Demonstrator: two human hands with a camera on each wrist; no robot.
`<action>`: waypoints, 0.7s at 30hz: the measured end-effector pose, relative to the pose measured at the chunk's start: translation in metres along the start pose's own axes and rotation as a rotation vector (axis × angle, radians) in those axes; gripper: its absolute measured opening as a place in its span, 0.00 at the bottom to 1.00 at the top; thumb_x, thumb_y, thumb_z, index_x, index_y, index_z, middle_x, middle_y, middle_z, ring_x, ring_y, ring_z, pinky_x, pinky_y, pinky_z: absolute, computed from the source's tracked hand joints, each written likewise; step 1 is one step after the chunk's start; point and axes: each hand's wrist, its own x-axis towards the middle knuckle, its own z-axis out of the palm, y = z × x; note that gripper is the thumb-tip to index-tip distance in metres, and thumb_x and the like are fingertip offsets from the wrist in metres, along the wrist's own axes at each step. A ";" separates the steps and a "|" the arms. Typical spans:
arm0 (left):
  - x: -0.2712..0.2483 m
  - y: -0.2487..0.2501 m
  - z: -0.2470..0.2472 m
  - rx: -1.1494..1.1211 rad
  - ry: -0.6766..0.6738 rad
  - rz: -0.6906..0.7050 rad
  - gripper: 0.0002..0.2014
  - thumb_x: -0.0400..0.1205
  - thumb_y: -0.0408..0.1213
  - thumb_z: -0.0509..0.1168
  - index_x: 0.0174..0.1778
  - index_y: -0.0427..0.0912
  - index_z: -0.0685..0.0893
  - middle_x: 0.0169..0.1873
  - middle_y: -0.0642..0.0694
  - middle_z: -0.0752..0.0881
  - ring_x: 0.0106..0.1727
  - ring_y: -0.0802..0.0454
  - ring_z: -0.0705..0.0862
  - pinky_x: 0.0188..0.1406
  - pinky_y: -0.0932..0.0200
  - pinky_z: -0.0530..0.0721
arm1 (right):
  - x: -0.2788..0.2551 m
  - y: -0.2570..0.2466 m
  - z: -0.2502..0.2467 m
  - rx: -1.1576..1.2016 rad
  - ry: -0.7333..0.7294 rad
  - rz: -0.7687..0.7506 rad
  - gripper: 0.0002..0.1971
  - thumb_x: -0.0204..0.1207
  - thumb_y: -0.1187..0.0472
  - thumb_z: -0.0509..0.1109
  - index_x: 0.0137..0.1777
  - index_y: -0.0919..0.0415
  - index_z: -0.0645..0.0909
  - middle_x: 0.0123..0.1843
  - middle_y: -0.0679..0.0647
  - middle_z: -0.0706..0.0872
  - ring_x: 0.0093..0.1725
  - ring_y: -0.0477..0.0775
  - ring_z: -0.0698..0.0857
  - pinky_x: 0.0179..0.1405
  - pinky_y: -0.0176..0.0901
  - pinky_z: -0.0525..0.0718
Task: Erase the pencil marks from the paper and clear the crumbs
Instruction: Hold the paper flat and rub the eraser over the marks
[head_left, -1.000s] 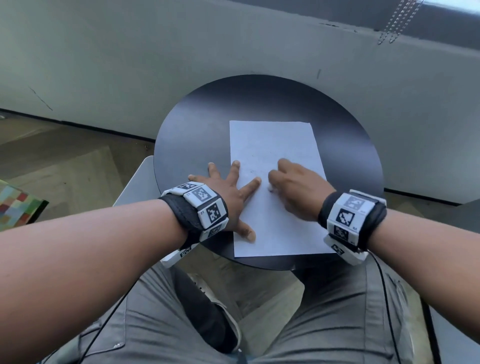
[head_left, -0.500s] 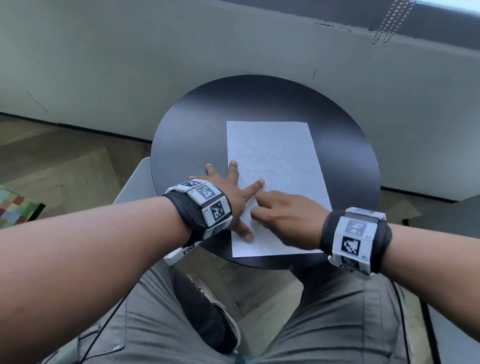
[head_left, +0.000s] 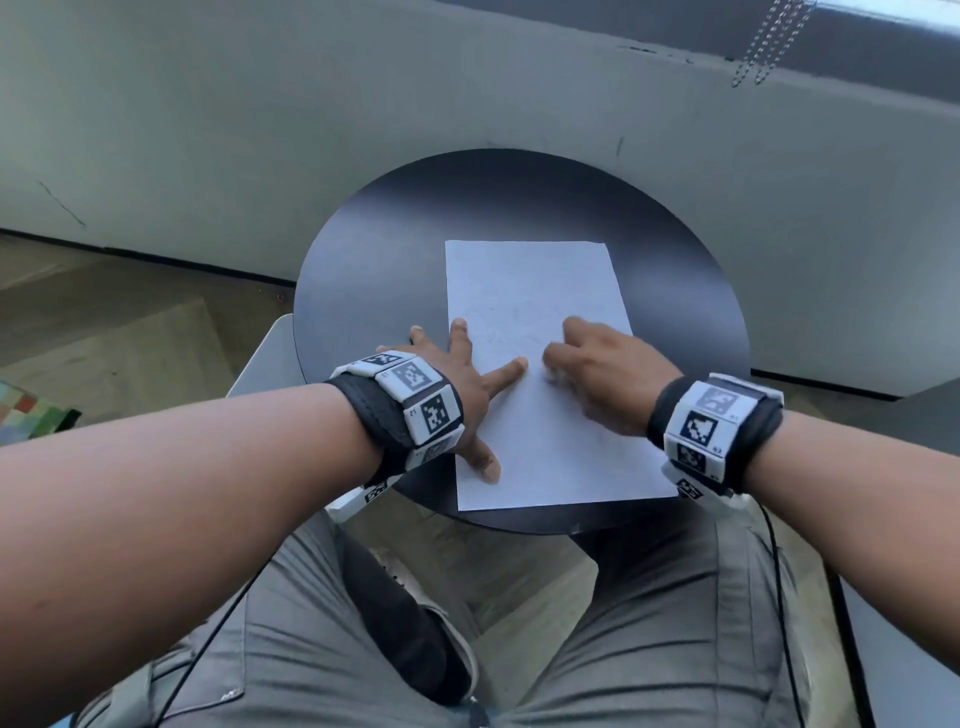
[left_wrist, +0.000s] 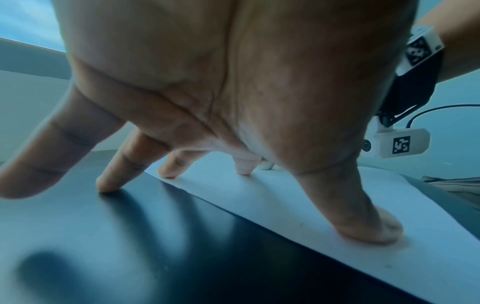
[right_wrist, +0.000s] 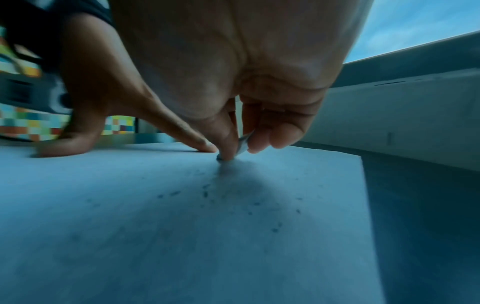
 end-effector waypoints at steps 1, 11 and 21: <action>0.001 0.000 0.001 0.013 0.004 0.003 0.65 0.58 0.82 0.71 0.81 0.77 0.31 0.87 0.35 0.33 0.84 0.17 0.46 0.68 0.12 0.66 | 0.001 0.003 0.001 0.002 0.034 0.027 0.11 0.74 0.68 0.63 0.55 0.57 0.76 0.51 0.55 0.72 0.48 0.61 0.78 0.37 0.51 0.80; 0.006 -0.012 0.005 0.094 0.072 0.193 0.70 0.61 0.77 0.74 0.88 0.59 0.36 0.88 0.42 0.34 0.89 0.41 0.39 0.81 0.24 0.58 | -0.001 -0.001 0.001 0.049 0.044 0.023 0.10 0.76 0.67 0.61 0.55 0.59 0.76 0.51 0.57 0.74 0.47 0.63 0.79 0.37 0.52 0.77; 0.008 -0.008 0.012 0.047 0.096 0.208 0.68 0.62 0.82 0.67 0.88 0.55 0.38 0.88 0.38 0.33 0.89 0.36 0.37 0.86 0.31 0.50 | -0.013 -0.017 0.004 0.120 -0.007 -0.113 0.11 0.73 0.68 0.67 0.53 0.55 0.78 0.49 0.54 0.75 0.42 0.57 0.76 0.36 0.50 0.77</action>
